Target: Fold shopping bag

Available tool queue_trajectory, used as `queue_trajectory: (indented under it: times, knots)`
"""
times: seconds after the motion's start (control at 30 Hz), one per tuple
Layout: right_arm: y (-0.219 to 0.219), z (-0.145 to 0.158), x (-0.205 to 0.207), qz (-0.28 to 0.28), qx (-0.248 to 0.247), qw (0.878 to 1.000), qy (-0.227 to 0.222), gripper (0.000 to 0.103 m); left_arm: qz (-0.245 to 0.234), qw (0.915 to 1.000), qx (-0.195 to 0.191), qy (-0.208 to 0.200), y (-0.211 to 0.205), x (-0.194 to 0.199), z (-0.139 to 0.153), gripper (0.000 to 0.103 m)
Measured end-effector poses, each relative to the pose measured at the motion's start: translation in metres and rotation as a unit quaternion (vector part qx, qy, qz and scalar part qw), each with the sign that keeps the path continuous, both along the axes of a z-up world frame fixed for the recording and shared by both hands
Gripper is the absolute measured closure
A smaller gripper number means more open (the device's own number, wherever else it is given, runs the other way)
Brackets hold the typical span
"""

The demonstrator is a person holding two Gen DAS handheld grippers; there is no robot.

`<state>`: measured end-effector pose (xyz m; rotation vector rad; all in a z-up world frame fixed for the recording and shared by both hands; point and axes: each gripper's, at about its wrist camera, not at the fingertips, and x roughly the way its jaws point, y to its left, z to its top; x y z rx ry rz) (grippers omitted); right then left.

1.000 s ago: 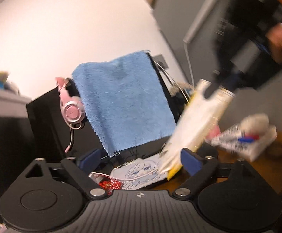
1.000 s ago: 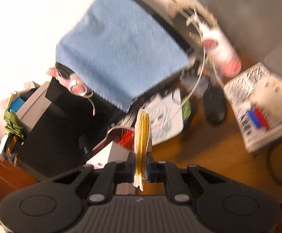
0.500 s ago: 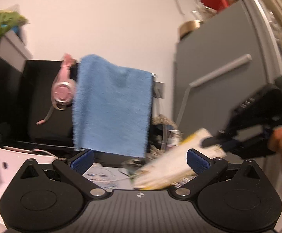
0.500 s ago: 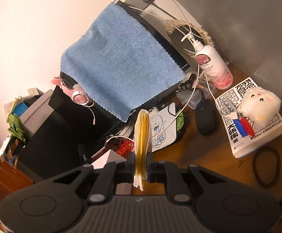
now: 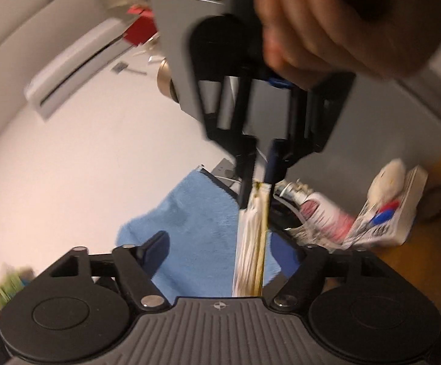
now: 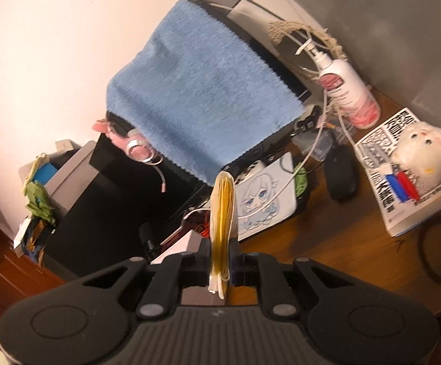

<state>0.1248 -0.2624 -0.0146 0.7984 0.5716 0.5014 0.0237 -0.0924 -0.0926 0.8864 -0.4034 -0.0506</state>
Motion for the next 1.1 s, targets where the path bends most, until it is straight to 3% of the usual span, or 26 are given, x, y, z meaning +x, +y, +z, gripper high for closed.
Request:
queue_trajectory:
  times: [0.23,0.4,0.53,0.7,0.97,1.1]
  knots:
    - [0.014,0.001,-0.008,0.023,0.009,1.000,-0.009,0.092,0.041,0.9982,0.037,-0.024,-0.010,0.014,-0.007,0.041]
    - [0.020,-0.001,-0.011,0.032,0.019,0.999,-0.011,0.092,0.058,0.9978,0.030,-0.007,-0.013,0.020,-0.011,0.068]
    - [0.025,-0.003,-0.013,0.038,0.025,0.999,-0.012,0.092,0.061,0.9978,0.025,-0.009,-0.010,0.018,-0.013,0.071]
    - [0.027,-0.004,-0.014,0.041,0.031,0.999,-0.008,0.092,0.057,0.9983,0.011,-0.006,-0.007,0.015,-0.014,0.086]
    - [0.029,-0.009,-0.010,0.056,0.040,0.998,-0.003,0.092,0.051,0.9986,-0.014,-0.004,-0.002,0.012,-0.014,0.092]
    - [0.027,-0.004,-0.011,0.066,0.012,0.998,-0.013,0.089,0.048,0.9985,-0.026,-0.002,0.001,0.010,-0.015,0.092]
